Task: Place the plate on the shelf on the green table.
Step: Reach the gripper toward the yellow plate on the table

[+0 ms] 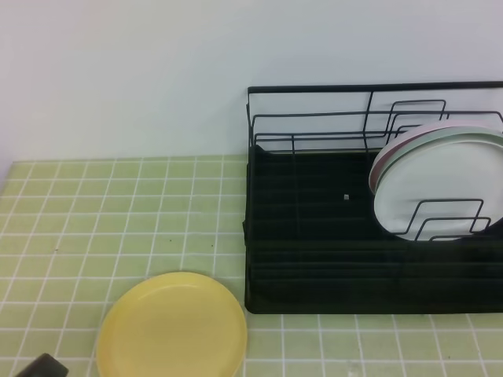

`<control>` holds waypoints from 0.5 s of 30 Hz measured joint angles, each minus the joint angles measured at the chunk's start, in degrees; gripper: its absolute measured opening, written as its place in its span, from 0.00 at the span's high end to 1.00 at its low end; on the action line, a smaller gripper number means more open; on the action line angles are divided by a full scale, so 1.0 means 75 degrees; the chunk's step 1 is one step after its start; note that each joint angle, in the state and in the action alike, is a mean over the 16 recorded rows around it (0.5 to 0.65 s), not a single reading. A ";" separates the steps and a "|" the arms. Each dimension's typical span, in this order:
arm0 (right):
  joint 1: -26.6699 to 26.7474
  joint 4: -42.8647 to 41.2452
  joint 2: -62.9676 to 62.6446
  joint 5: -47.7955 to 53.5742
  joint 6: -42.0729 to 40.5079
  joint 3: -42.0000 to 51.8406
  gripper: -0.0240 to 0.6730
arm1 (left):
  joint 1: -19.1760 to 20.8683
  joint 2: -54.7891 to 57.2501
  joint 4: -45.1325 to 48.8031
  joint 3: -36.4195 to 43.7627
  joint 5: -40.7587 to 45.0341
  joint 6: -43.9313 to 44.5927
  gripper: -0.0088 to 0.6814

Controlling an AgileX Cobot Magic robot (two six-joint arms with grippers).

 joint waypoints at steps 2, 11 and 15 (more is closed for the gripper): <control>0.0004 -0.0041 0.0199 -0.0107 -0.0084 -0.0117 0.97 | 0.0000 0.0094 0.0091 -0.0195 0.0042 0.0130 0.99; 0.0064 0.0022 0.1597 -0.0050 -0.1024 -0.0589 0.97 | 0.0002 0.0891 0.1540 -0.1363 0.1048 0.0115 0.99; 0.0092 -0.0162 0.2260 0.0502 -0.1489 -0.0794 0.97 | 0.0005 0.1473 0.2687 -0.1795 0.1580 -0.0297 0.99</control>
